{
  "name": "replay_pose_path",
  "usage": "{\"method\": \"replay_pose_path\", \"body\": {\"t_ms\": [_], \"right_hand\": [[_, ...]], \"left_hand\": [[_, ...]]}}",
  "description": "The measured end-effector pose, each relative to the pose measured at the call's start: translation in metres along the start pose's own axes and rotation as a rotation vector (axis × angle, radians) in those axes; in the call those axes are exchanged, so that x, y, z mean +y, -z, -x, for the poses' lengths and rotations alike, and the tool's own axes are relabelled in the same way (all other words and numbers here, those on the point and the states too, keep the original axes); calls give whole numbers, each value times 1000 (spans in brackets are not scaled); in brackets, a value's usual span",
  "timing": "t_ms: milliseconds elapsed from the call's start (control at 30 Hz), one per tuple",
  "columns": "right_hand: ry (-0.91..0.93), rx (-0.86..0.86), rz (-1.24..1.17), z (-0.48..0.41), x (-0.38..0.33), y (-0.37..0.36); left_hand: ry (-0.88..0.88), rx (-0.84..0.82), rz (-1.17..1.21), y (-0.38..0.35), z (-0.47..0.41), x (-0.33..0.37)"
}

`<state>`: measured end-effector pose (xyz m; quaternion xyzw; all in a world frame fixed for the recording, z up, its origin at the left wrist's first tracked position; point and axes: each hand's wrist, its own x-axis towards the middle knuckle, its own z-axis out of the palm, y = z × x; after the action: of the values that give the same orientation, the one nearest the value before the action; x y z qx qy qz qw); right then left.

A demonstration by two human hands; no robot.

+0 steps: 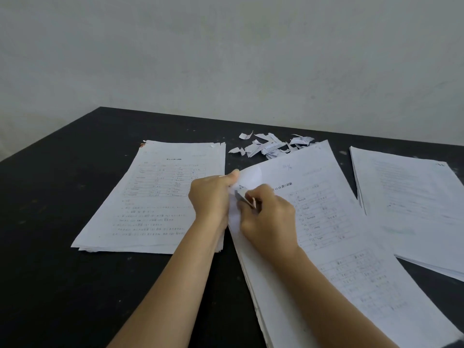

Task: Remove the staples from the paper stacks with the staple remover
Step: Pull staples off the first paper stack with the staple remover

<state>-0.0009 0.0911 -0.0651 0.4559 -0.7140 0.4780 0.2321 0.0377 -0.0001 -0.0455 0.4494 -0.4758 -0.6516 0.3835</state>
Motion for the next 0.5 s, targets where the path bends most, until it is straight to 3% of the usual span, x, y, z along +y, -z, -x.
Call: {"method": "replay_pose_path", "body": {"t_ms": [67,133,267,500], "right_hand": [[-266,-83,-144,-4,2,7],[-358,-162,-171,-12,8,11],[-282,-312,-117,-25,7,7],[-63,-312,42,-32,4,2]], "left_hand": [[-2,-16,4,0,0,1],[-9,-31,-17,0,0,2],[-35,-57,-34,2,2,3],[-64,-68,-24,4,2,4]]}}
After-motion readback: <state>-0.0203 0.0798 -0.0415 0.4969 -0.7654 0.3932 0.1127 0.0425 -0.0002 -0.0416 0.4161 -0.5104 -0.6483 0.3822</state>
